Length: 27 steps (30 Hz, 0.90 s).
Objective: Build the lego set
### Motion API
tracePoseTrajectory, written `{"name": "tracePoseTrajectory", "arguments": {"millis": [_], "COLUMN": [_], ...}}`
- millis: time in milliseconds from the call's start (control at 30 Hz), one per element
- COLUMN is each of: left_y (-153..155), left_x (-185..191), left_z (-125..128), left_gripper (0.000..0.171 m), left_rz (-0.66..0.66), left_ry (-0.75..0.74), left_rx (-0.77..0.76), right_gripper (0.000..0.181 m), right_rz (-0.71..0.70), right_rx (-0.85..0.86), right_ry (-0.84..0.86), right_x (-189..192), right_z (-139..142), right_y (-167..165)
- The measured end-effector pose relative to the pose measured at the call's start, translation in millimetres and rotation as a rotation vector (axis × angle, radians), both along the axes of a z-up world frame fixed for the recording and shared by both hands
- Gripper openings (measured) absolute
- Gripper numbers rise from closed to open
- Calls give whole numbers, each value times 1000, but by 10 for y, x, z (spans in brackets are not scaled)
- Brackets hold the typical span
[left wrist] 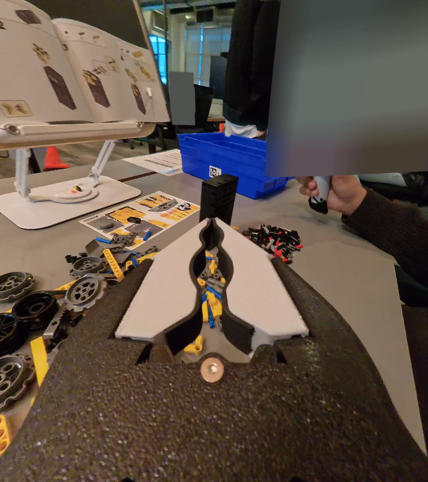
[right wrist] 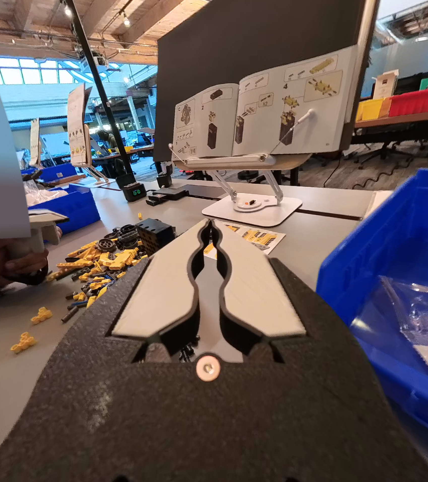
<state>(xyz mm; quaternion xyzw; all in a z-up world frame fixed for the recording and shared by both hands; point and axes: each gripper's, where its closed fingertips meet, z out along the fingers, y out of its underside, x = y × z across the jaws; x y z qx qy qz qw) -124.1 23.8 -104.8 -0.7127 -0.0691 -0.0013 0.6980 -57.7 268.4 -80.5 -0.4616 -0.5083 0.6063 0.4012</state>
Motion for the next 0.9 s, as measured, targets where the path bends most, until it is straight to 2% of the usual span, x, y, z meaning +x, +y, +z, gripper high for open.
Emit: {"name": "tracePoseTrajectory", "arguments": {"millis": [133,200,267,333,400,467,500,533,600,667,767,900], "left_y": [31,29,-13,-108,-234,-317,-332,-341,-330,-310,-303,-300], "left_x": [144,292,418,579,698,763,782,813,834,785,752,803], "left_z": [-2,11,-117,-411,-701,-905,-967,-1011,-1018,-977,-991,-1046], "left_gripper": [0,0,0,0,1,3,17,32,44,48,50,50], "left_rz": [-32,-52,-39,-56,-56,-47,-40,-45,-40,-4,9,-32], "left_ry": [14,-7,-9,-10,26,61,55,36,4,4,-19,-43], "left_rx": [-34,-82,-201,-393,-548,-632,-650,-664,-655,-628,-630,-660], "right_gripper": [0,0,0,0,0,1,3,14,29,47,60,61], "right_rz": [3,29,196,382,548,633,646,660,669,661,593,571], "right_rx": [131,116,62,50,87,170,209,241,288,334,436,441], "right_ry": [32,58,65,-8,-150,-281,-316,-343,-395,-435,-469,-504], "right_x": [30,86,251,424,578,674,693,704,683,639,532,478], "right_z": [29,98,173,107,-127,-429,-556,-671,-876,-1028,-1169,-1221], "right_y": [-164,-335,-756,-1244,-1719,-2081,-2220,-2347,-2541,-2677,-2702,-2676]}}
